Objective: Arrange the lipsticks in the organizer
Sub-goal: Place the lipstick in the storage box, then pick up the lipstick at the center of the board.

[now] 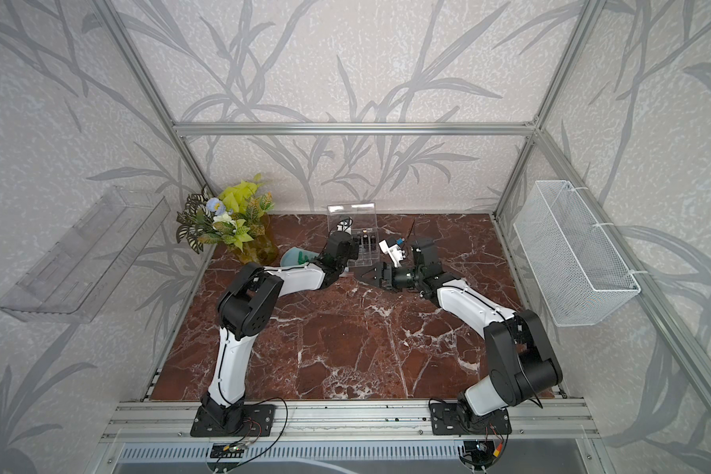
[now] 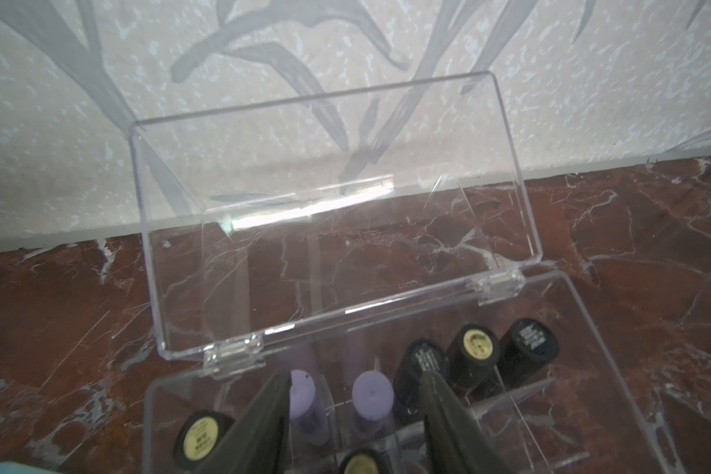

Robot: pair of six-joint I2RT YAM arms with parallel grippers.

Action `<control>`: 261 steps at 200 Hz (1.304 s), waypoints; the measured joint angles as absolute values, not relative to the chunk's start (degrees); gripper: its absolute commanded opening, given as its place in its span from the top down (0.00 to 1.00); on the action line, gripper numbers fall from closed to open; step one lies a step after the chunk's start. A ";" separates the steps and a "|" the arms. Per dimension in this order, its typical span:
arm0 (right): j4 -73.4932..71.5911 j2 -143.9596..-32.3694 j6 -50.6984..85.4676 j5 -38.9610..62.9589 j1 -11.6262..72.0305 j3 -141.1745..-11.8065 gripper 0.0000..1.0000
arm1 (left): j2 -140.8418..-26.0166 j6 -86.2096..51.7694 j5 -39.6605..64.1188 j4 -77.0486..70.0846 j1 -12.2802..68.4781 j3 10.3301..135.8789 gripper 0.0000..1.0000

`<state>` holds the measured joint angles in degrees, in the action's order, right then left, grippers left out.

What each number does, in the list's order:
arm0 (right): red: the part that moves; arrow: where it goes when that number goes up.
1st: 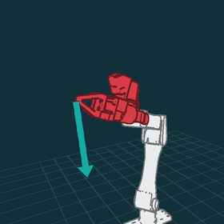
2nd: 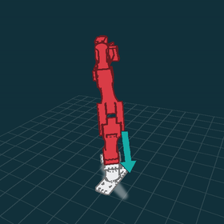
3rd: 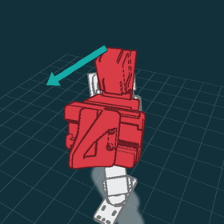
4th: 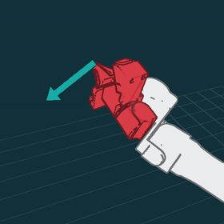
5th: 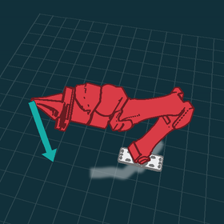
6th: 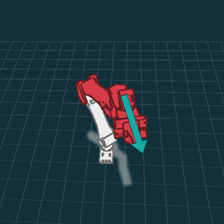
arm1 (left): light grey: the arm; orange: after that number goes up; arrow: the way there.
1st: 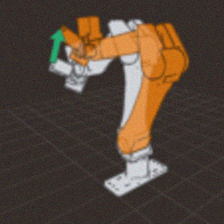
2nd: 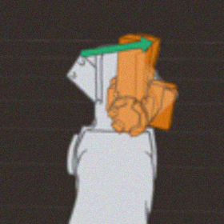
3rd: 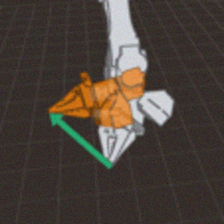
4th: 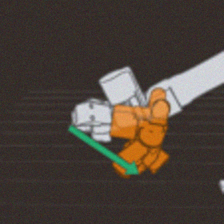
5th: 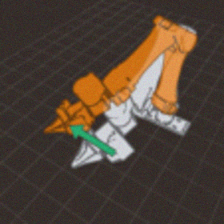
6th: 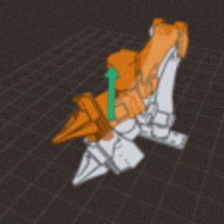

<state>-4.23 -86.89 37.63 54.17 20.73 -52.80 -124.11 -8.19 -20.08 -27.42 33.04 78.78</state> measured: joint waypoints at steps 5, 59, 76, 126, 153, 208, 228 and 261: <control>-1.96 -86.85 36.18 53.17 20.75 -53.49 0.17 | -123.44 -8.51 -20.08 -27.40 33.04 77.73 0.44; 18.83 -85.65 20.53 37.69 21.45 -64.60 0.17 | -104.73 -11.42 -19.22 -23.38 32.40 65.91 0.41; 21.39 -85.41 18.04 34.98 21.50 -65.39 0.17 | -97.82 -12.80 -18.09 -20.27 31.77 64.47 0.41; 29.67 -89.08 8.43 22.37 28.95 -71.24 0.17 | -84.16 -20.14 -13.34 -14.11 28.01 51.46 0.41; 31.86 -92.86 4.75 18.11 32.08 -73.60 0.18 | -78.72 -24.75 -10.09 -14.17 24.32 41.89 0.41; 33.85 -104.77 -0.21 11.75 35.59 -83.61 0.18 | -76.64 -30.04 -4.01 -15.81 21.96 37.30 0.41; 34.28 -109.21 -2.20 10.00 37.01 -88.03 0.18 | -77.52 -30.74 -2.15 -16.05 21.96 37.30 0.41; 35.22 -115.04 -4.40 8.86 38.15 -93.25 0.18 | -77.71 -30.89 -0.71 -16.14 21.69 37.34 0.41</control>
<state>35.22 -115.04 -4.40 8.86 38.15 -93.25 -77.71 -30.89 -0.71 -16.14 21.69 37.34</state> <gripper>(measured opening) 0.823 0.590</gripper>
